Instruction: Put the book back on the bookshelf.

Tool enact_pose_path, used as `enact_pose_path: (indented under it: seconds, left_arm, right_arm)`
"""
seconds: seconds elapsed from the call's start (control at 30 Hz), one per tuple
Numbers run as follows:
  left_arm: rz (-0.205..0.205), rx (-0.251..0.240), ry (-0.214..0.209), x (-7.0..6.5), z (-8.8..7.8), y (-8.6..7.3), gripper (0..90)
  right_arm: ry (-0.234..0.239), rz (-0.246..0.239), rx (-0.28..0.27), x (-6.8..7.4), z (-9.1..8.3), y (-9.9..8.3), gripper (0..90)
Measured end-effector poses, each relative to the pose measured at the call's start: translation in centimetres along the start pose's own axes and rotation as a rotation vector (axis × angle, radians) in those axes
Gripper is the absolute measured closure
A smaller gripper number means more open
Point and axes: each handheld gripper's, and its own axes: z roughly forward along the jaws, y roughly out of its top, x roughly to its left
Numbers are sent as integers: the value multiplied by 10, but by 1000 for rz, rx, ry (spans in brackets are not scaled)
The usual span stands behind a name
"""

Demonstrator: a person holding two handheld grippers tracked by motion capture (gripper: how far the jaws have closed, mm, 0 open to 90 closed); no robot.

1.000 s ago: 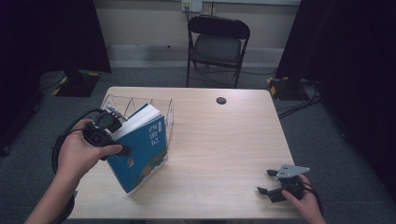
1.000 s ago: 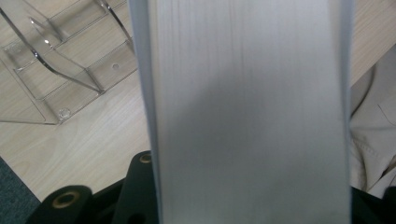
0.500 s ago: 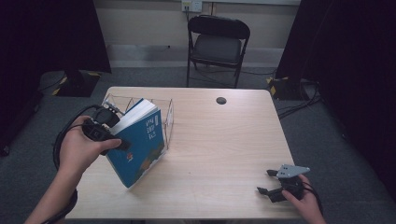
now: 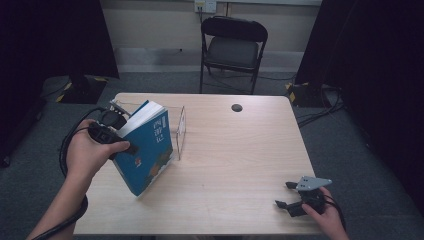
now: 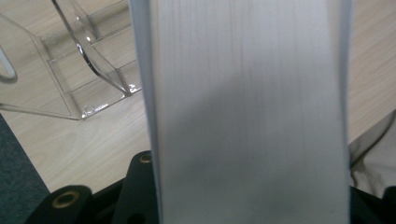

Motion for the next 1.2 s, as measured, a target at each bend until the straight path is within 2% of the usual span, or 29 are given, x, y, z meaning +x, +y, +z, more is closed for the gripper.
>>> enact_pose_path:
  seconds: [0.33, 0.4, 0.7, 1.2]
  left_arm:
    - [-28, -4, 34, 1, 3, 8, 619]
    - [-46, -11, 31, 1, 5, 10, 619]
    - [-69, -15, 43, 2, 8, 16, 619]
    - [-79, -11, 65, 0, 16, 27, 619]
  right_arm:
    - [0, 0, 0, 0, 0, 0, 164]
    - [0, 0, 0, 0, 0, 0, 164]
    - [0, 1, 0, 0, 0, 0, 164]
    - [0, 0, 0, 0, 0, 0, 164]
